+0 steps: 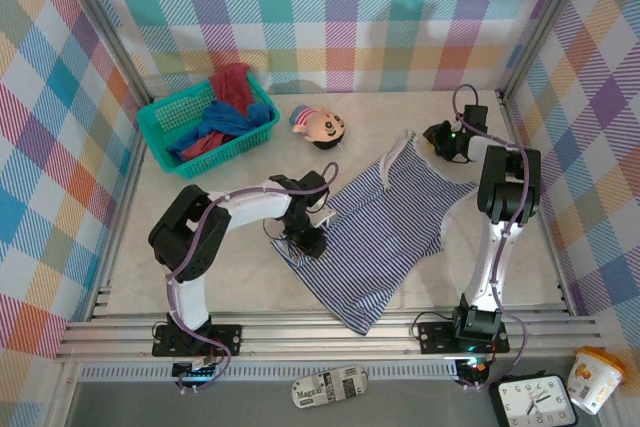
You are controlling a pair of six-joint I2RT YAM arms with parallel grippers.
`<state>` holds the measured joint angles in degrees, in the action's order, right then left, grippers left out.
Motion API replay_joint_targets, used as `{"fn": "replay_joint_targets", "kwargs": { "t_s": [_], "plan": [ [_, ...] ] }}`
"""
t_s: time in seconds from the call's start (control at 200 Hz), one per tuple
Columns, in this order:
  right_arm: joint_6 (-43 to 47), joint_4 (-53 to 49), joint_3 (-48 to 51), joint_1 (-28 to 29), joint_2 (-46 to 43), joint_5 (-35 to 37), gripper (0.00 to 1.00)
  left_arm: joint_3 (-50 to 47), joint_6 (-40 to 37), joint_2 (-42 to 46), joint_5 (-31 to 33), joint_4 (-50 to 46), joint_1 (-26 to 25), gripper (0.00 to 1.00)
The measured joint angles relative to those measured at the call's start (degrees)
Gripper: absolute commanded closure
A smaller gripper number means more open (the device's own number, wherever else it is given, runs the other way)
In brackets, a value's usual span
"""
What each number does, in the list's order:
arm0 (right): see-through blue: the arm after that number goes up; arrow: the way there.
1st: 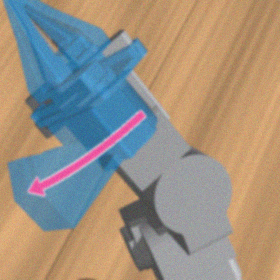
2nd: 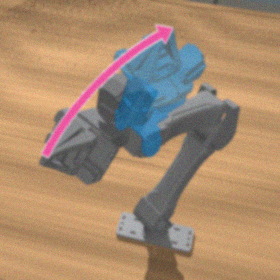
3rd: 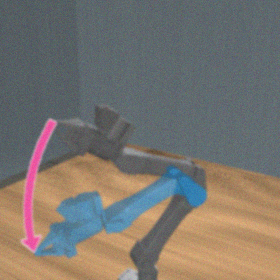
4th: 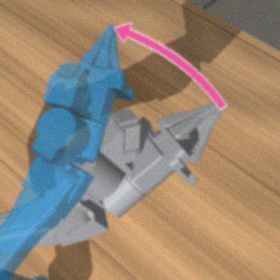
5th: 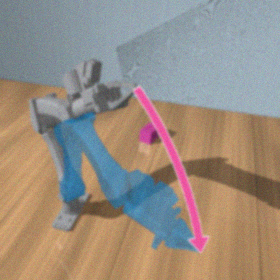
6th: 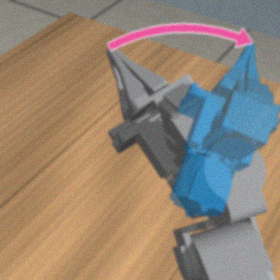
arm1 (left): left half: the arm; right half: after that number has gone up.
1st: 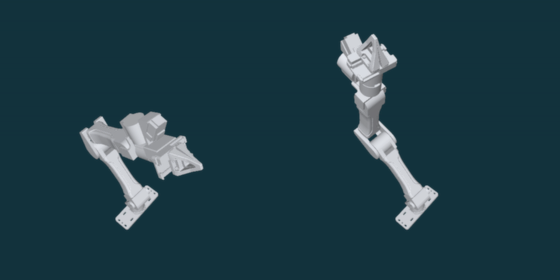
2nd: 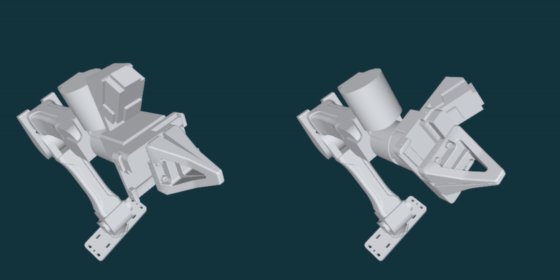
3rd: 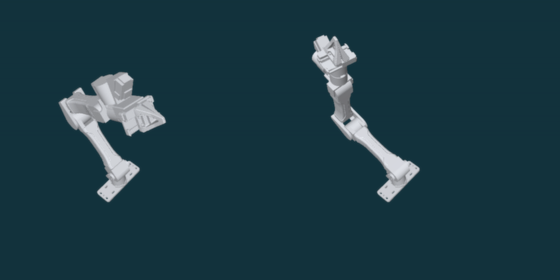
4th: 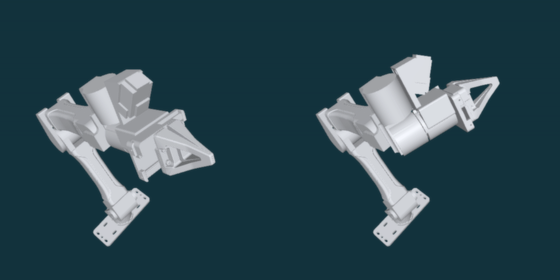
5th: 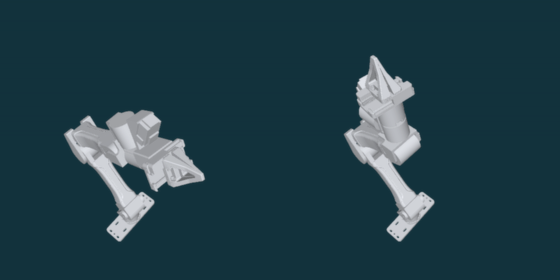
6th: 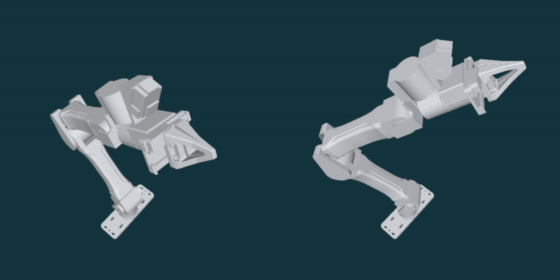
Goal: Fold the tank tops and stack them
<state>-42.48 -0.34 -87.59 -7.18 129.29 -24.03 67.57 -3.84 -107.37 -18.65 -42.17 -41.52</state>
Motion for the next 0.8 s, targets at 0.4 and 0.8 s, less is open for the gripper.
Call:
{"fn": "replay_joint_targets", "kwargs": {
  "t_s": [0.4, 0.8],
  "plan": [
    [9.27, -4.61, -2.14, 2.58, -0.83, 2.47, 0.61, 0.09, -0.02, -0.02, -0.17, -0.35, 0.02, 0.7],
    [23.63, -17.81, -15.65, 11.08, -1.11, 14.6, 0.59, 0.09, 0.0, -0.02, -0.2, -0.39, 0.02, 0.7]
  ]
}}
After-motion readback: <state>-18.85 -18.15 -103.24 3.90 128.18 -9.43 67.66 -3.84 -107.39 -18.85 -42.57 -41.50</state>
